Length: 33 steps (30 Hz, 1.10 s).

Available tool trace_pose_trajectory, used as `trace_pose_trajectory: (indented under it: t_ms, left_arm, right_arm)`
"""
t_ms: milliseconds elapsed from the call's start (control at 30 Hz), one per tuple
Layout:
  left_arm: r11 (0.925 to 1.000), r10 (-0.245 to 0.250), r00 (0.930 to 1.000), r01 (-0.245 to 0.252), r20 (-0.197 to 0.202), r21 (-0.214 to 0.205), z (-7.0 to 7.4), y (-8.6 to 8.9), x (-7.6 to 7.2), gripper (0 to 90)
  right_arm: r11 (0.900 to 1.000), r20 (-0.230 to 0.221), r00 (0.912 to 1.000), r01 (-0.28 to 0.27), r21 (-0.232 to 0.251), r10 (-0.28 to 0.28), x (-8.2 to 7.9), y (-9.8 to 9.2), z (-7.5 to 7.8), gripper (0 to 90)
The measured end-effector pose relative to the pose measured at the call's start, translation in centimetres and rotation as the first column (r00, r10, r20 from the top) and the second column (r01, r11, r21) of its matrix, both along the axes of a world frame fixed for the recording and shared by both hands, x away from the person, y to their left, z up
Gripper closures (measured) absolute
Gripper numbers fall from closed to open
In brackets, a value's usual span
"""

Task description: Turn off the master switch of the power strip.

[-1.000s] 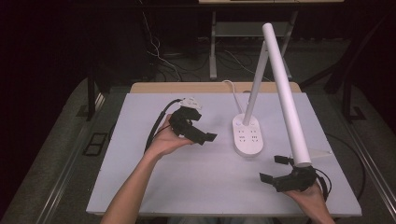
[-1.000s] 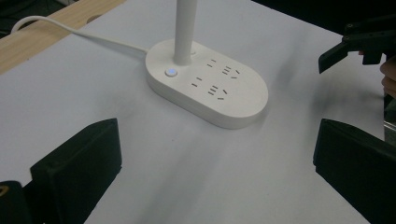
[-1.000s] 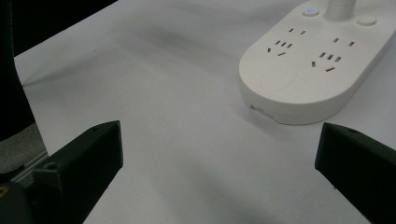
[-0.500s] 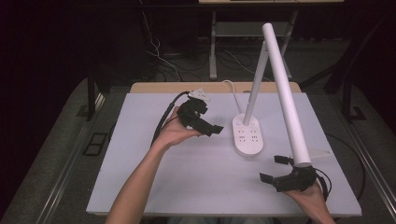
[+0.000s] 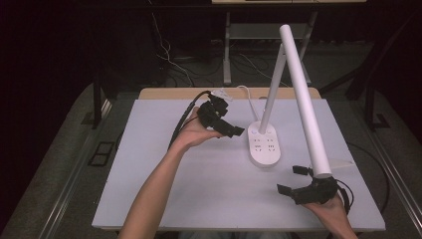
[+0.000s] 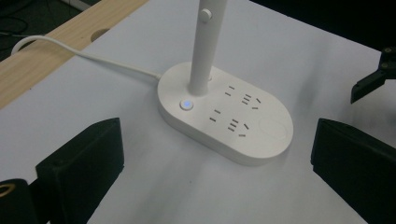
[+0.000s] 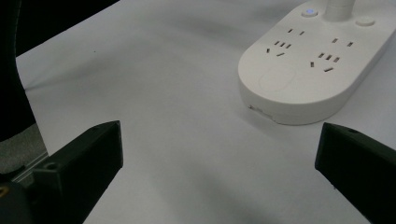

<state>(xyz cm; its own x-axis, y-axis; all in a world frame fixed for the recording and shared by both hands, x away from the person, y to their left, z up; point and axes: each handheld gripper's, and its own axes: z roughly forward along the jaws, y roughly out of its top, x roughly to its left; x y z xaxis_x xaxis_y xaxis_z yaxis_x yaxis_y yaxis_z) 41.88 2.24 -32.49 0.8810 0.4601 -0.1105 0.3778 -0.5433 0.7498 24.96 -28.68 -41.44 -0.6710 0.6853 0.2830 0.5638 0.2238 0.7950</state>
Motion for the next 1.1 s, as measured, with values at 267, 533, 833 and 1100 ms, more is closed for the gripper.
trace_pose_trajectory:
  t_ms: [267,533,833,1100]
  left_arm:
    - [0.9998,0.018,0.9997,-0.018,-0.016,-0.002,-0.8,-1.0,1.1,2.4]
    - [0.9999,0.016,0.9998,-0.016,-0.009,0.003,-1.9,-1.6,2.2,3.8]
    - [0.9986,0.046,0.9988,-0.046,-0.015,-0.025,-2.6,-1.8,3.0,5.5]
    - [0.9961,0.076,0.9966,-0.078,-0.032,-0.041,-3.9,-2.4,3.7,8.2]
  right_arm:
    - [1.0,0.004,1.0,-0.002,0.003,0.002,0.0,-0.1,0.0,0.2]
    - [1.0,0.004,1.0,-0.001,0.002,0.001,0.0,-0.2,0.0,0.2]
    - [1.0,0.005,1.0,-0.002,0.002,0.002,0.0,-0.2,0.0,0.2]
    - [1.0,0.004,1.0,-0.002,0.001,0.002,0.0,-0.2,0.0,0.2]
